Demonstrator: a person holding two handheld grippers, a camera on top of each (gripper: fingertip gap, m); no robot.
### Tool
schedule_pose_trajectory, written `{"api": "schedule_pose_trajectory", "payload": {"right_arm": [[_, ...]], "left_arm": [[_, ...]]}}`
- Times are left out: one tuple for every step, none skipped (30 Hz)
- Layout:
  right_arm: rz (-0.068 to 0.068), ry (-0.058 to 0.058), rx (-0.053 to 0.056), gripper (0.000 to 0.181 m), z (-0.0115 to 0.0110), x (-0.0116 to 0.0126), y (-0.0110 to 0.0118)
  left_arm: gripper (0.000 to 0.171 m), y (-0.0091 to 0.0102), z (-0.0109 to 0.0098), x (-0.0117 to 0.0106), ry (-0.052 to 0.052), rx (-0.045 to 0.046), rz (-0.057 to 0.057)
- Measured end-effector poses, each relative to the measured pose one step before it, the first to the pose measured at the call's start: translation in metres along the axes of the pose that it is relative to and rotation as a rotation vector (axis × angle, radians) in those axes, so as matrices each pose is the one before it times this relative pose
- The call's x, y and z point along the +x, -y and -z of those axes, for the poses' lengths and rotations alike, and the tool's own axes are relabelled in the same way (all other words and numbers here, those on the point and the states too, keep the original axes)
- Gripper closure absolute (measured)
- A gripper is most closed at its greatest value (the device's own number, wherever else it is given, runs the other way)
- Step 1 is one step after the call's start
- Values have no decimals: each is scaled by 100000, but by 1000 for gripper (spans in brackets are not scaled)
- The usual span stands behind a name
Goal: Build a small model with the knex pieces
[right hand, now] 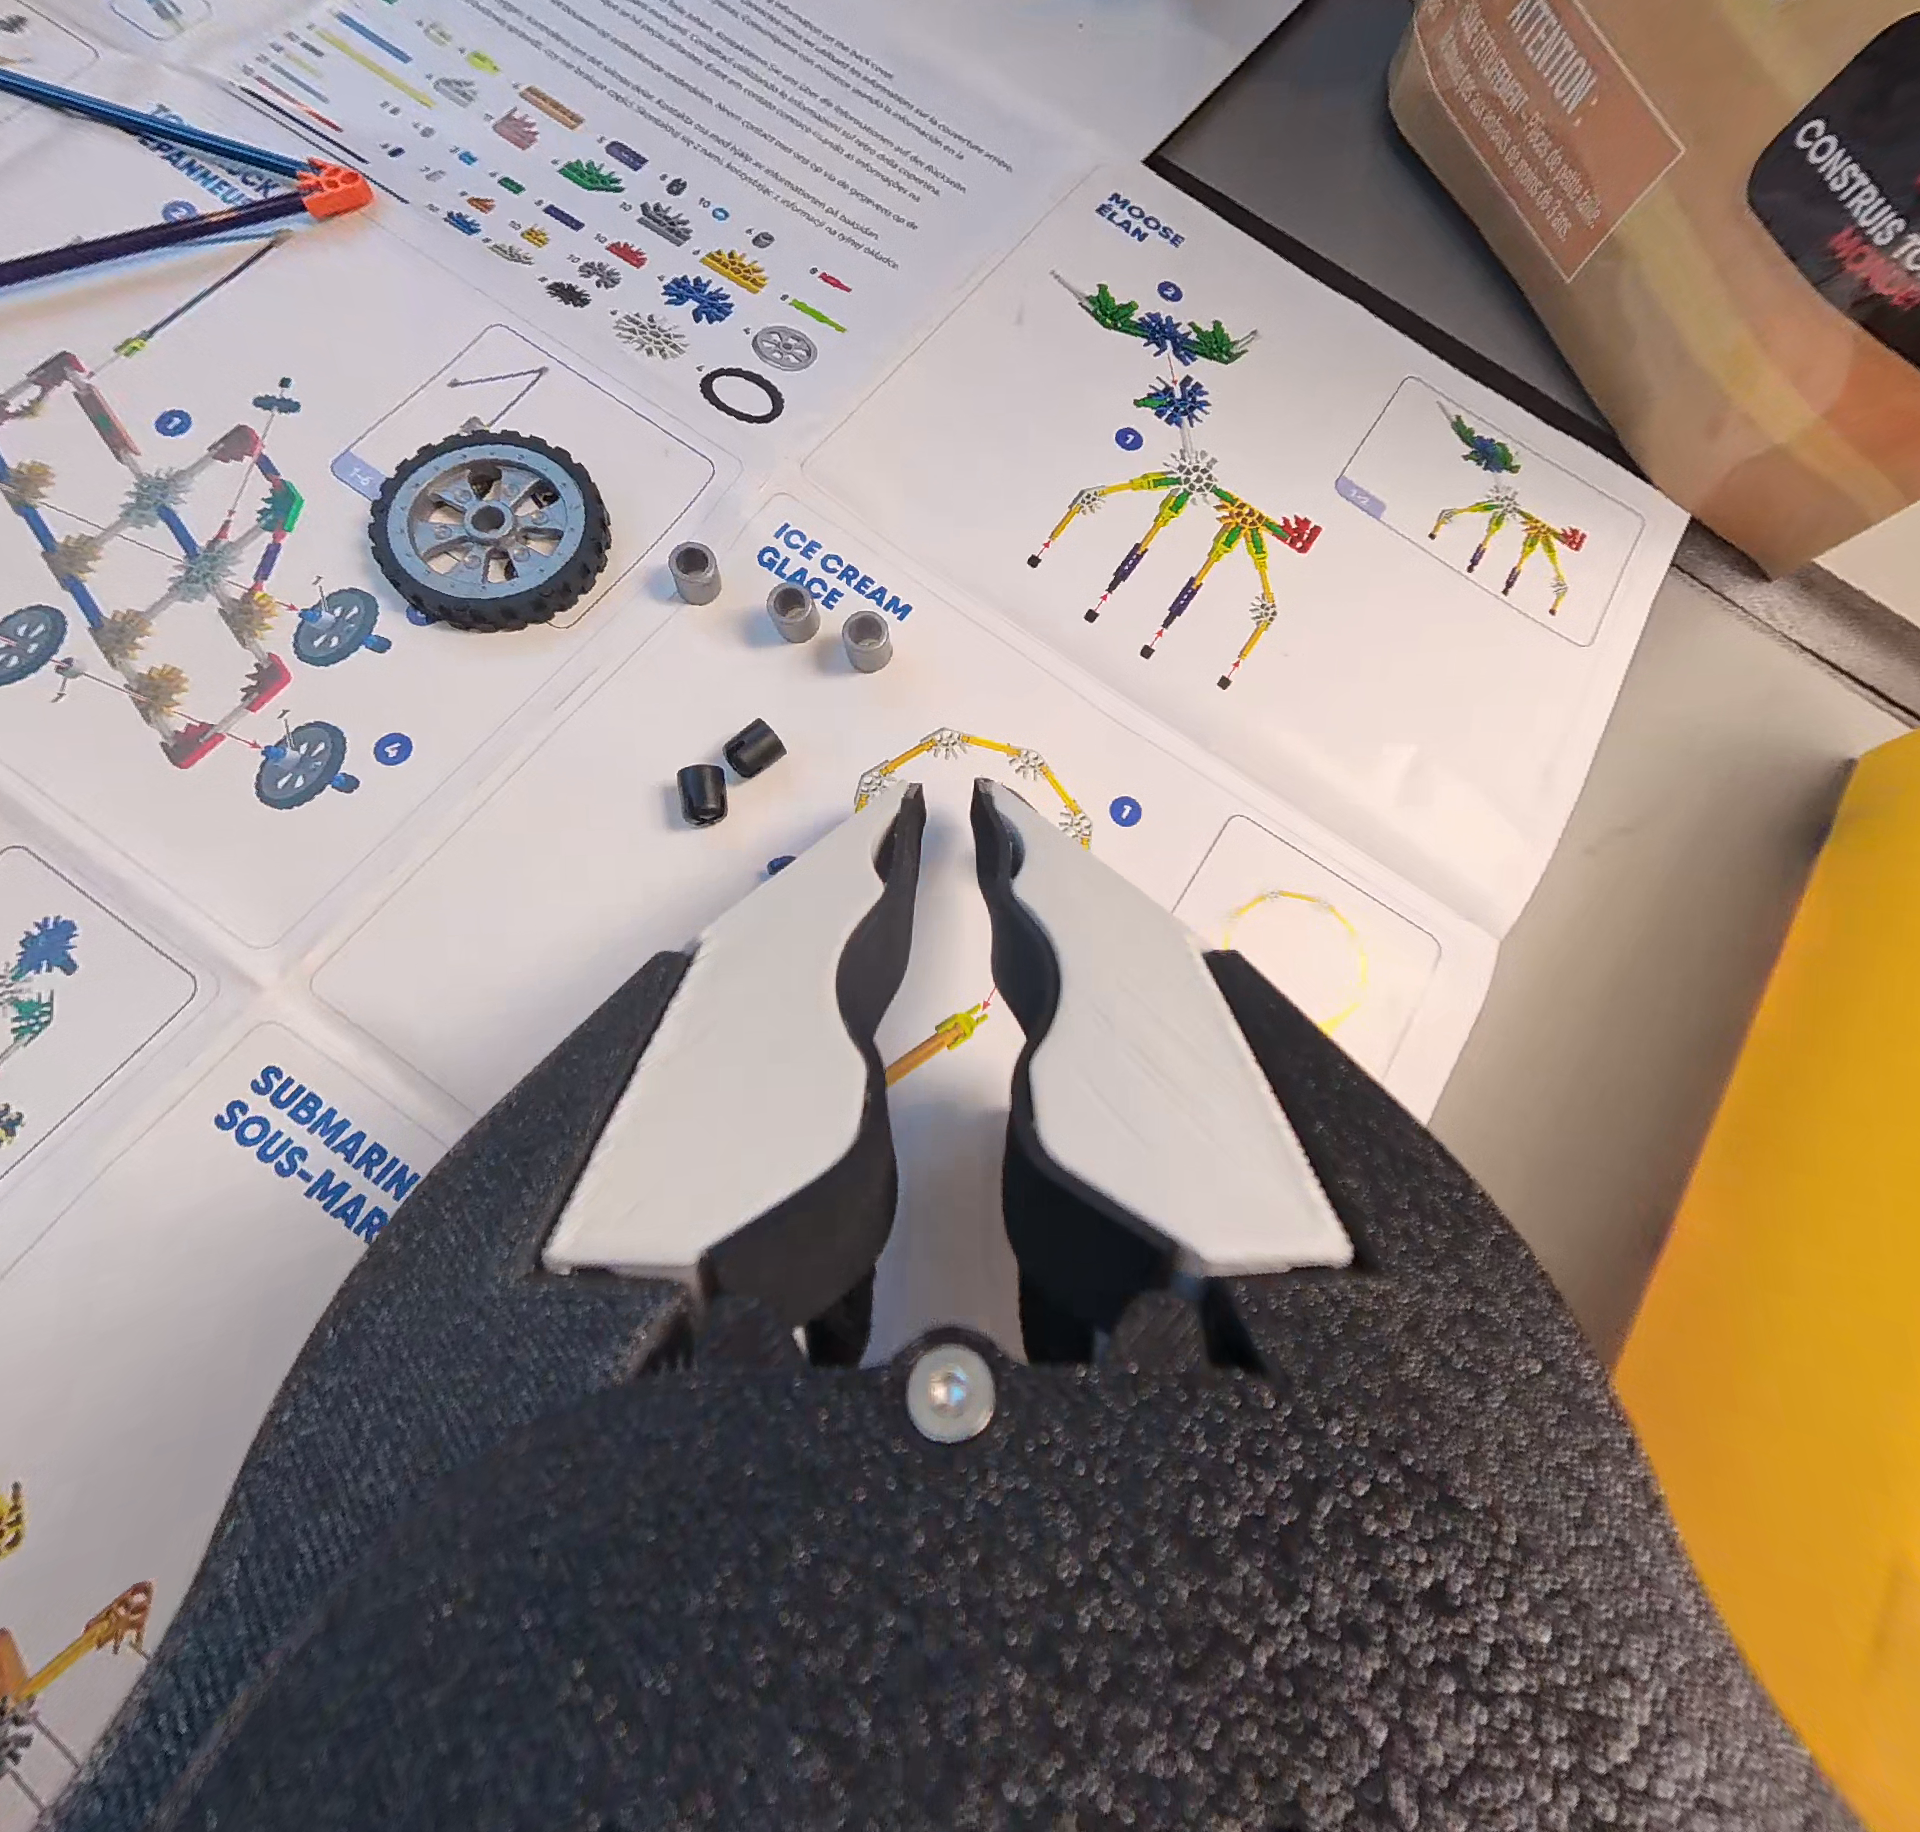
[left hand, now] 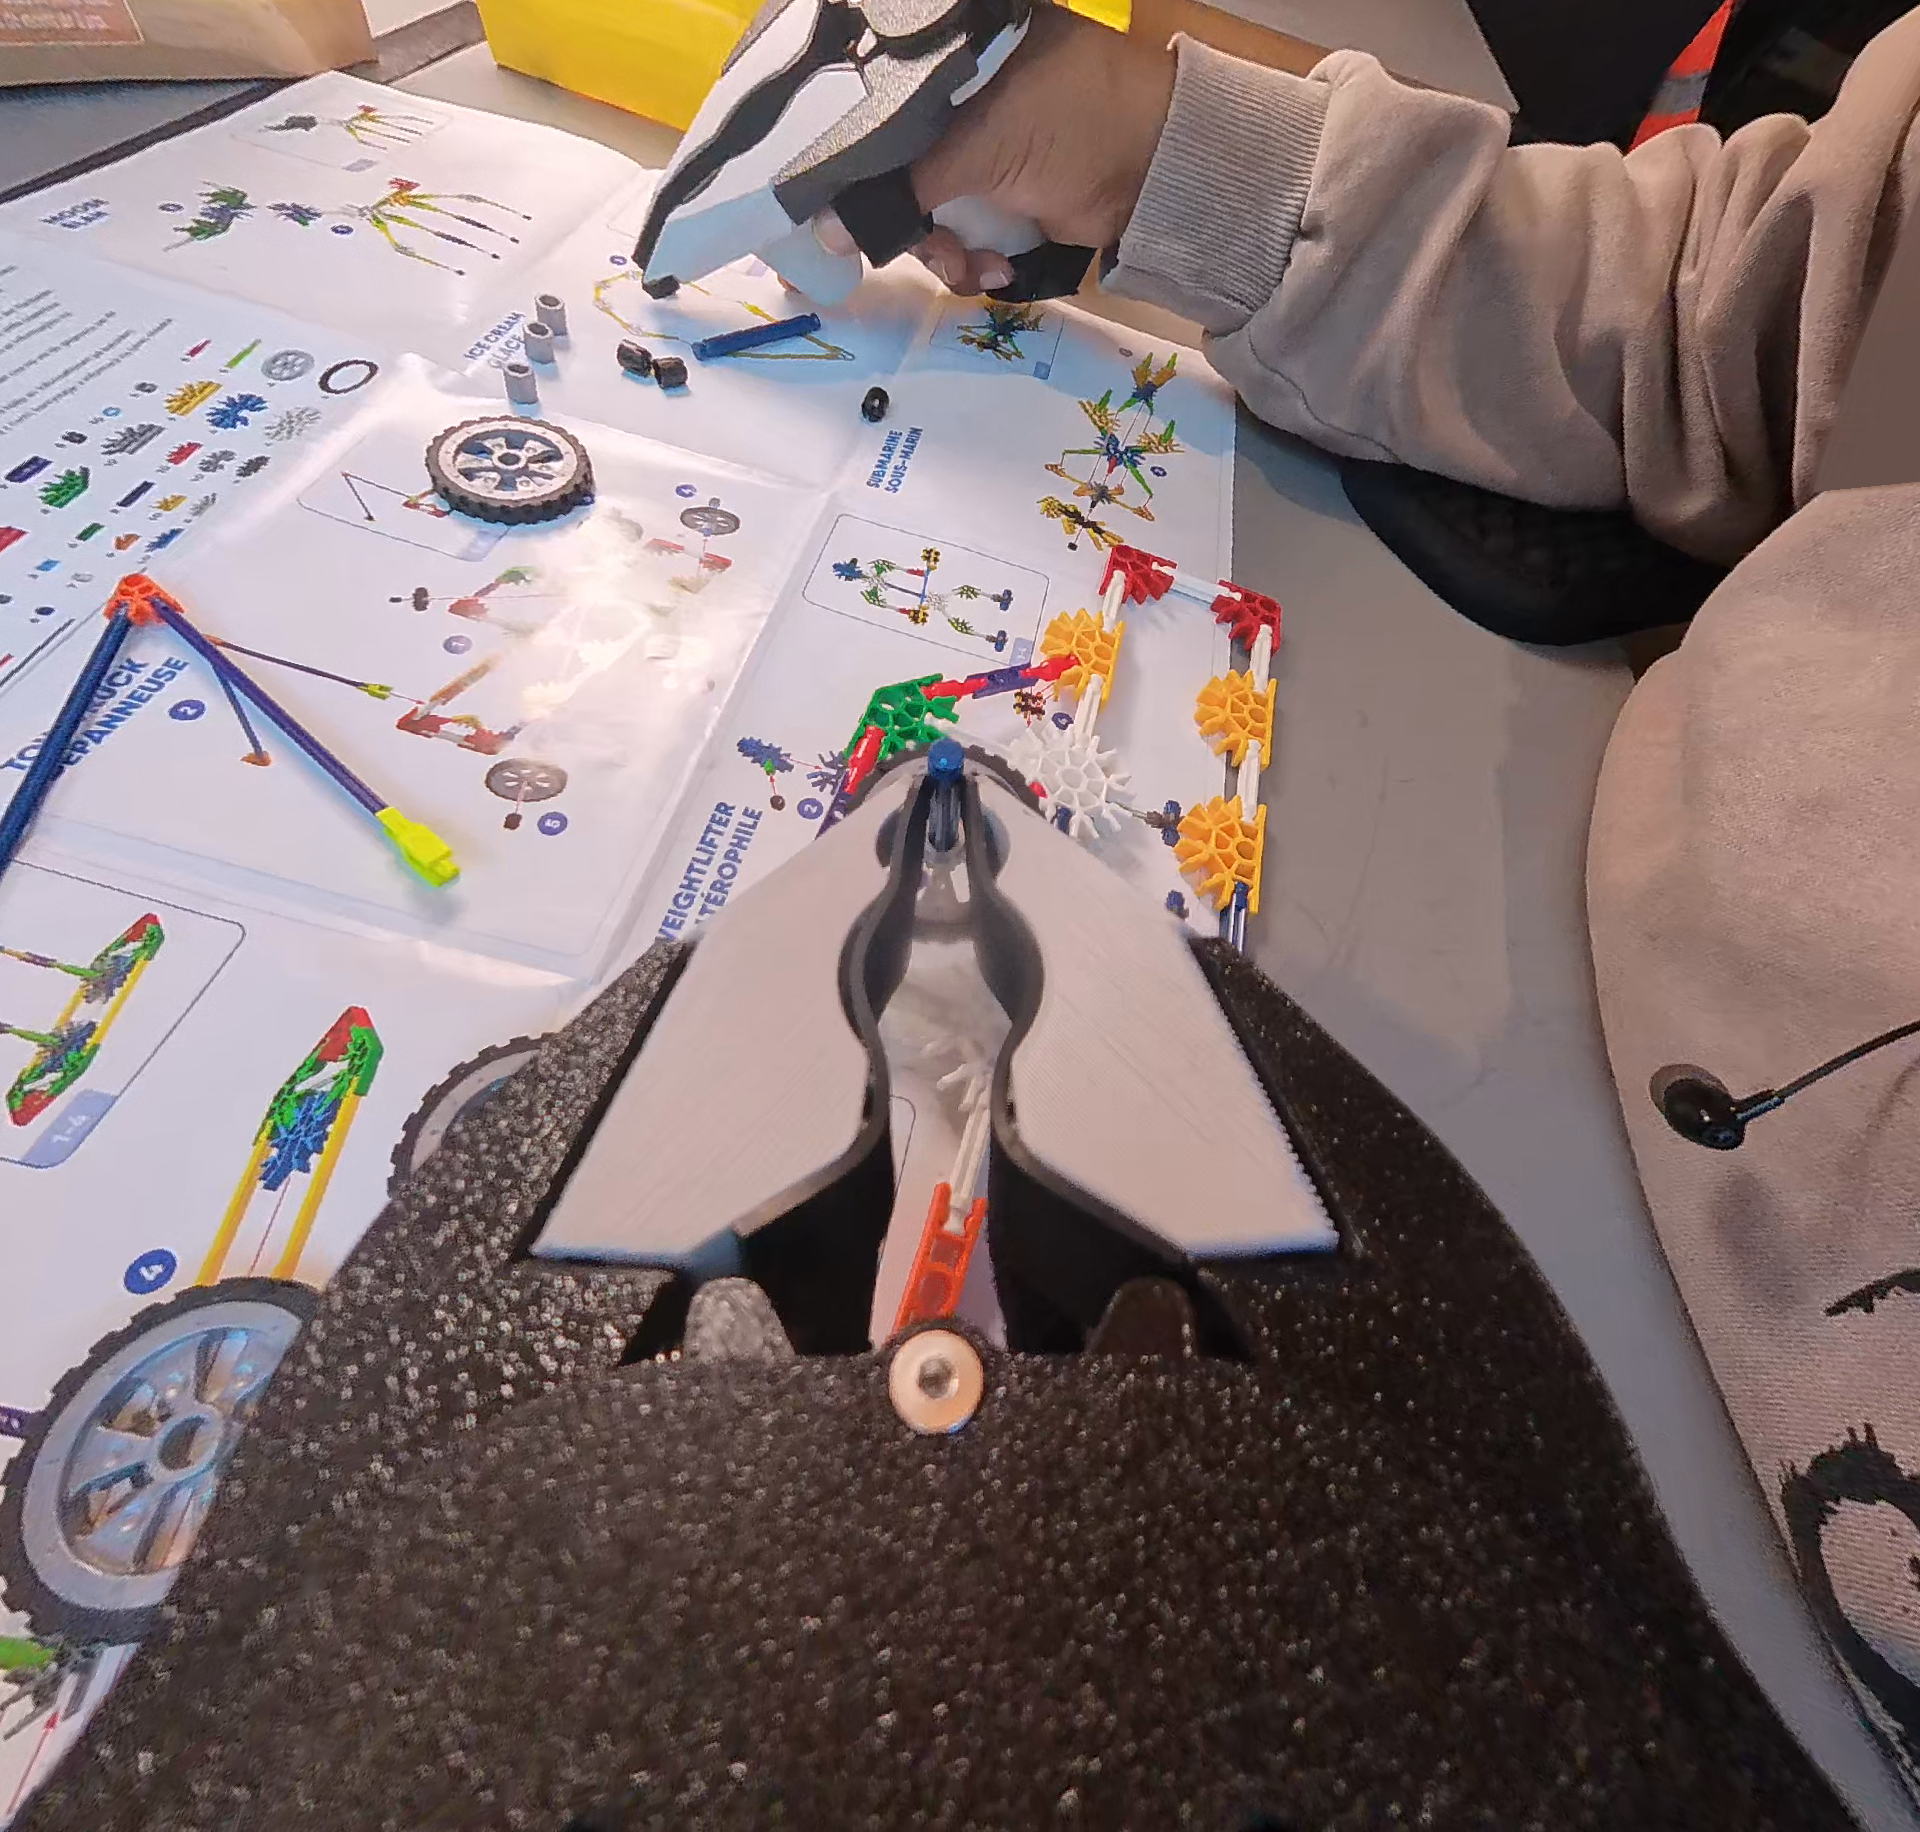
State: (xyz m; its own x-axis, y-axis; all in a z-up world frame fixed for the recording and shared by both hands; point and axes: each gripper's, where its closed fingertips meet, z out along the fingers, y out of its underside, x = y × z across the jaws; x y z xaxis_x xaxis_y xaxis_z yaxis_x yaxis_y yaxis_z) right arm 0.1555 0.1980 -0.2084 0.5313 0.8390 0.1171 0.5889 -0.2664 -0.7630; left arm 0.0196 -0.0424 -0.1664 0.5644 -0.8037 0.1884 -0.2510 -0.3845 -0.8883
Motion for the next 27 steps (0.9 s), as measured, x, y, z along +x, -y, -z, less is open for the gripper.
{"api": "schedule_pose_trajectory", "payload": {"right_arm": [[-123, 119, -85, 174, -10, -6, -28], [-13, 75, -88, 174, -12, -1, -38], [31, 61, -197, 174, -22, -12, -36], [148, 58, -176, 174, -14, -20, -38], [255, -41, -102, 174, -7, 3, -13], [75, 72, -117, 174, 7, -18, -13], [-26, 144, -68, 174, 6, -8, -13], [-76, 277, -22, 173, 22, -19, -11], [-303, 293, 93, 172, 35, -2, 8], [-515, 232, 8, 169, 73, 51, 14], [-692, -133, 504, 166, 139, 140, 97], [-1068, -92, 1277, 165, 192, 164, 217], [-1687, -275, 1423, 165, 204, 241, 252], [-1951, -520, 1304, 165, 179, 293, 228], [-1871, -846, 604, 164, 125, 344, 77], [-1684, -1441, -64, 164, 57, 424, -49], [-1425, -1173, -519, 164, 2, 349, -154], [-1387, -918, -1290, 163, -60, 278, -281], [-1254, -774, -1630, 162, -105, 242, -334], [-407, 711, -1413, 161, -126, -54, -287], [106, 1707, -1691, 160, -147, -272, -322], [940, 281, -847, 158, -106, -147, -128], [1631, -338, 95, 158, -11, -96, 68], [1019, 152, -742, 158, -89, -175, -47], [1556, -1315, -921, 160, -80, 82, -76], [1834, -1428, -938, 163, -71, 114, -89], [1705, -1310, -785, 168, -60, 128, -72]], "left_arm": [[167, -111, -50, -15, 397, -673, -621], [167, -84, -50, 26, 139, -452, -397], [167, -55, -48, 32, 9, -327, -206], [167, -76, -39, -15, 249, -401, -292], [167, -131, -36, -72, 660, -768, -619], [167, -201, -63, -91, 974, -1182, -1000], [167, -127, -68, 18, 365, -803, -977], [167, -61, -61, 79, -21, -407, -498], [167, -28, -41, 74, -43, -228, -407], [167, -30, -13, 36, 101, -246, -426], [167, -31, 0, 11, 104, -236, -309], [167, 7, 17, 7, -9, -46, -68], [167, 22, 25, 31, -258, 106, 142], [167, -10, 14, 42, -343, -48, 187], [167, -50, 2, 49, -440, -289, 86], [167, -18, -6, 54, -343, -93, 32], [167, -18, -12, 37, -217, -113, -43], [168, -43, -18, 54, -275, -252, -170], [167, -55, -27, 70, -356, -300, -173], [167, -32, -30, 36, -107, -197, -165], [167, -35, -19, 16, 37, -172, -204], [167, -38, -24, 30, -20, -214, -197], [167, -29, -33, 35, -136, -209, -120], [166, -52, -38, 41, -135, -222, -120], [167, -49, -45, 22, -1, -229, -206], [166, -49, -45, 35, 17, -316, -266], [166, -53, -37, 9, 146, -322, -308]]}}
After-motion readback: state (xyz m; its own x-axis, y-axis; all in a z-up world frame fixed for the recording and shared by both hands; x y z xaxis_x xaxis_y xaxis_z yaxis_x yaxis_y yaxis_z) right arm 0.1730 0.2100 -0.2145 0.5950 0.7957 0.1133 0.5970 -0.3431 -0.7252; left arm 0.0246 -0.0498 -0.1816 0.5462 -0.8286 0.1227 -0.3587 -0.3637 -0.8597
